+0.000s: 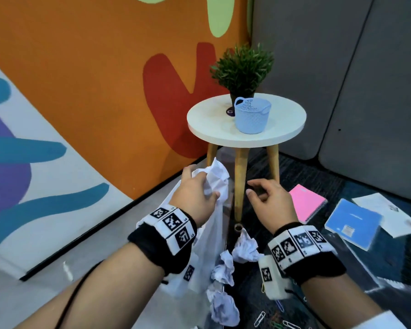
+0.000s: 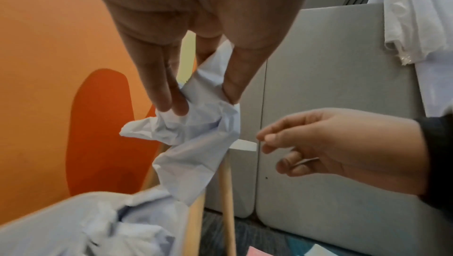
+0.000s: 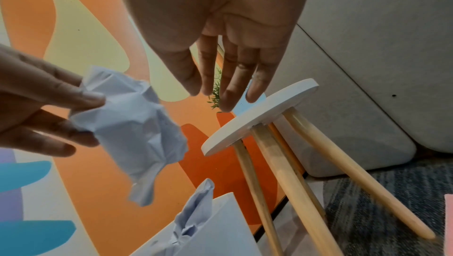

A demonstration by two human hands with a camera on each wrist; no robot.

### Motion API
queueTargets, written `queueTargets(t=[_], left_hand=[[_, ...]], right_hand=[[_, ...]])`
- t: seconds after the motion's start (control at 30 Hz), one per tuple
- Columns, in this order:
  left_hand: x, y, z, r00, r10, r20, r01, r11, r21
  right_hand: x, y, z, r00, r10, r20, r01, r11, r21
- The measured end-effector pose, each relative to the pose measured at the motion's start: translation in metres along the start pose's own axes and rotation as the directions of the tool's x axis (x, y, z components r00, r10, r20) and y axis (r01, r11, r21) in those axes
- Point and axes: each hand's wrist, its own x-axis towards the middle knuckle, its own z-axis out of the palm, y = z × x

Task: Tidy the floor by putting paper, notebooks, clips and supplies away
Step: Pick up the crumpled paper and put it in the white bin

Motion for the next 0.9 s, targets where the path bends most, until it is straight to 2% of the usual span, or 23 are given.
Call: queueTargets(t=[0.13,0.27,0.4,0.53,0.63,0.73,0.83,0.9], left_hand=[[0.000,-0.032,-0.021,0.995,-0.095,-0.029,0.098,0.989,0.111],[0.000,-0.060,-0.011,0.974,-0.204,0.094,0.175,0.951,0.255],[0.001,-0.079,0.007,0.944,-0.249,0.219,0.155,0.915,0.374],[0.003,-0.085,0.025,0.927,-0.257,0.273,0.122,0.894,0.430],[0.006,-0.074,0.031,0.958,-0.192,0.214,0.071,0.879,0.472],[0.009,-0.045,0.034,0.991,0.005,0.137,-0.067,0.886,0.458],[0.008,-0.014,0.048,0.973,0.163,0.164,-0.216,0.893,0.396],[0.007,0.000,0.069,0.954,0.202,0.222,-0.274,0.887,0.371]], right_hand=[[-0.003,-0.003,0.011,0.999,0.016,0.036,-0.015,1.000,-0.017],[-0.009,0.000,0.024,0.996,0.023,0.086,-0.018,0.998,-0.055],[-0.014,0.005,0.038,0.990,0.031,0.141,-0.022,0.998,-0.066],[-0.020,0.011,0.050,0.977,0.075,0.201,-0.059,0.995,-0.084],[-0.022,0.016,0.054,0.972,0.090,0.216,-0.073,0.994,-0.086],[-0.022,0.026,0.056,0.970,0.107,0.218,-0.079,0.988,-0.136],[-0.022,0.043,0.057,0.965,0.142,0.222,-0.102,0.978,-0.181],[-0.022,0.058,0.057,0.955,0.183,0.234,-0.126,0.963,-0.239]])
